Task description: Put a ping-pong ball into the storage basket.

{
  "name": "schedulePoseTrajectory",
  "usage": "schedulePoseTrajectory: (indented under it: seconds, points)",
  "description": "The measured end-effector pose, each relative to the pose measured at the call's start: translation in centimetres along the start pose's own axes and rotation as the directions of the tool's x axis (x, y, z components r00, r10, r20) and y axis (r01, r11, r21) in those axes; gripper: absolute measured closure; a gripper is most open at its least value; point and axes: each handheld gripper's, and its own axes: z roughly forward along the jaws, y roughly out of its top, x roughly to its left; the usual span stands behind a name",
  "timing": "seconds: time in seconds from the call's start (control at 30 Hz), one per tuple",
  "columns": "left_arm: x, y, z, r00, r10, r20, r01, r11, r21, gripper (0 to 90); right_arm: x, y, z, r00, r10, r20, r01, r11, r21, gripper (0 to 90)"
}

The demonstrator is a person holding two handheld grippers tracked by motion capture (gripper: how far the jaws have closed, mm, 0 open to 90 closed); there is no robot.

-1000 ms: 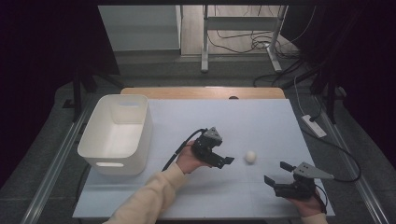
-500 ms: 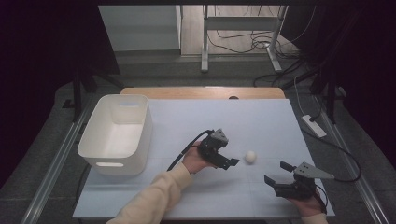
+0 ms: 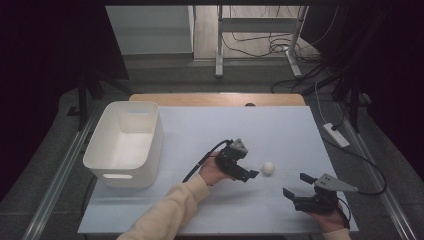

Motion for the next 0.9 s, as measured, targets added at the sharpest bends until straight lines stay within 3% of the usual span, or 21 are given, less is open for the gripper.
schedulePoseTrajectory:
  seconds: [0.9]
  points:
    - [-0.2, 0.4, 2.0, 0.9994, 0.033, 0.005, -0.033, 0.9992, 0.024, 15.7, -0.1, 0.0, -0.1, 1.0000, 0.003, -0.001, -0.003, 1.000, -0.005, 10.4]
